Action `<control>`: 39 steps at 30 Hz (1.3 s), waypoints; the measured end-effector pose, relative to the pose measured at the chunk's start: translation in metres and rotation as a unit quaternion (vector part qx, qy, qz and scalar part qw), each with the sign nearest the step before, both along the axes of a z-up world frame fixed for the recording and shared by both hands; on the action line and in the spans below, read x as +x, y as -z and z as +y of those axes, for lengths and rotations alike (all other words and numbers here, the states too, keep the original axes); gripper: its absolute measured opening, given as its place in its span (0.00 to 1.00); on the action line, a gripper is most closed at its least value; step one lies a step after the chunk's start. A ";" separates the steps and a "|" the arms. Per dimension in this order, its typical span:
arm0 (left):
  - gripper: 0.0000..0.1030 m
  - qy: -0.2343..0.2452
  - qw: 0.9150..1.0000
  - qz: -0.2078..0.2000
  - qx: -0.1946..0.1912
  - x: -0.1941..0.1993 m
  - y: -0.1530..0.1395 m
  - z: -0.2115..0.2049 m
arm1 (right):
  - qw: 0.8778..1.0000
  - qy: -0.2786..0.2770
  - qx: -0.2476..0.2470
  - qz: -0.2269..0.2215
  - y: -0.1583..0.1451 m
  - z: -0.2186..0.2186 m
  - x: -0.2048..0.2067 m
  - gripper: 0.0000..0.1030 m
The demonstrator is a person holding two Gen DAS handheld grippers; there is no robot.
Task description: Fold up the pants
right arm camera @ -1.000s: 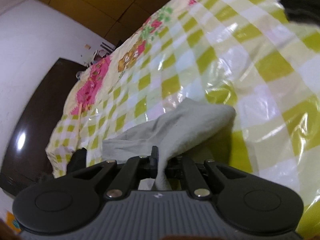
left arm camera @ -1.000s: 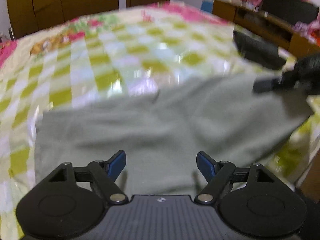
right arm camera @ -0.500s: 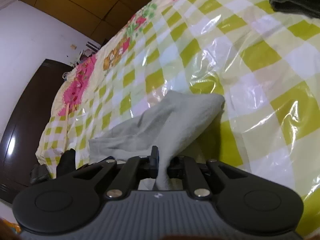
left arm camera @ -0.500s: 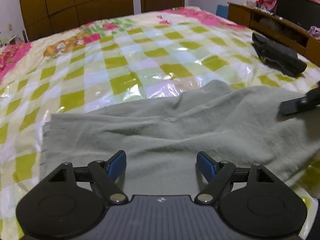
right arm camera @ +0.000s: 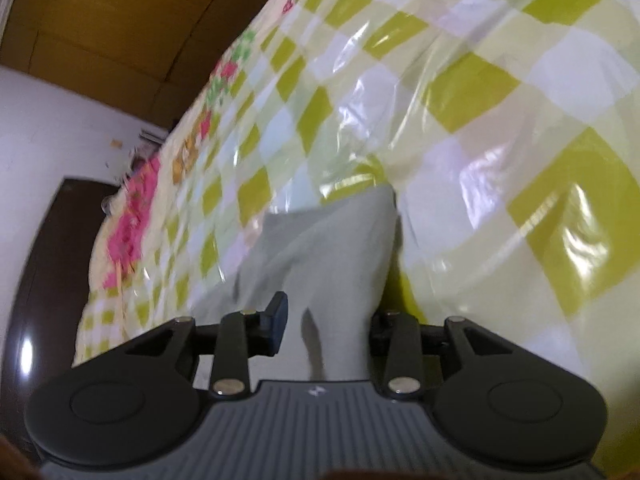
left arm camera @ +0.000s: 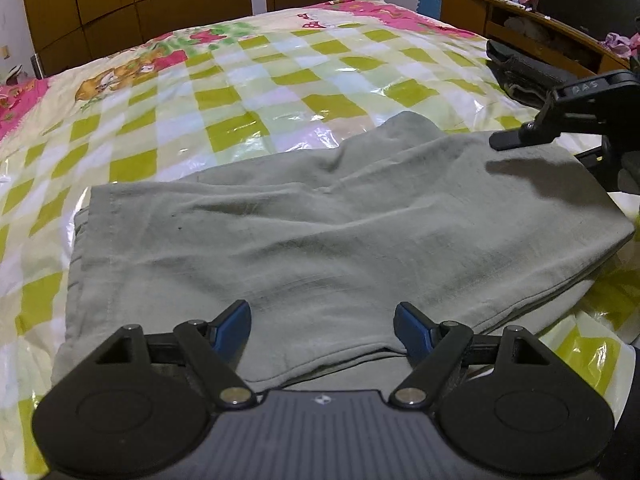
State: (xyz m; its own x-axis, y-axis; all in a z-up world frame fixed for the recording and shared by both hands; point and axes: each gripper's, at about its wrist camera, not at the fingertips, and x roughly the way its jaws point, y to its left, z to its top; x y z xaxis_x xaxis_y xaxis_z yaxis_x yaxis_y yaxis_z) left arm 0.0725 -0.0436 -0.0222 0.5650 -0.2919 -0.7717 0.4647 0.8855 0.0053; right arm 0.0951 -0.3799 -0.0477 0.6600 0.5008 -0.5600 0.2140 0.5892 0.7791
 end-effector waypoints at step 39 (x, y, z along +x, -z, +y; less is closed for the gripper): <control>0.87 -0.075 0.977 0.042 -0.193 -0.056 -0.026 0.136 | 0.953 -0.264 -0.145 -0.046 -0.104 0.250 0.073 0.40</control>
State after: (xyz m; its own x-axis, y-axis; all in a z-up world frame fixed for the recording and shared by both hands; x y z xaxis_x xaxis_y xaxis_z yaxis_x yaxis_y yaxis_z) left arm 0.0163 0.0927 0.0040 0.5625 -0.4900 -0.6660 0.3141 0.8717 -0.3761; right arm 0.1679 -0.1304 0.0562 0.4124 0.6092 -0.6773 -0.2323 0.7893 0.5684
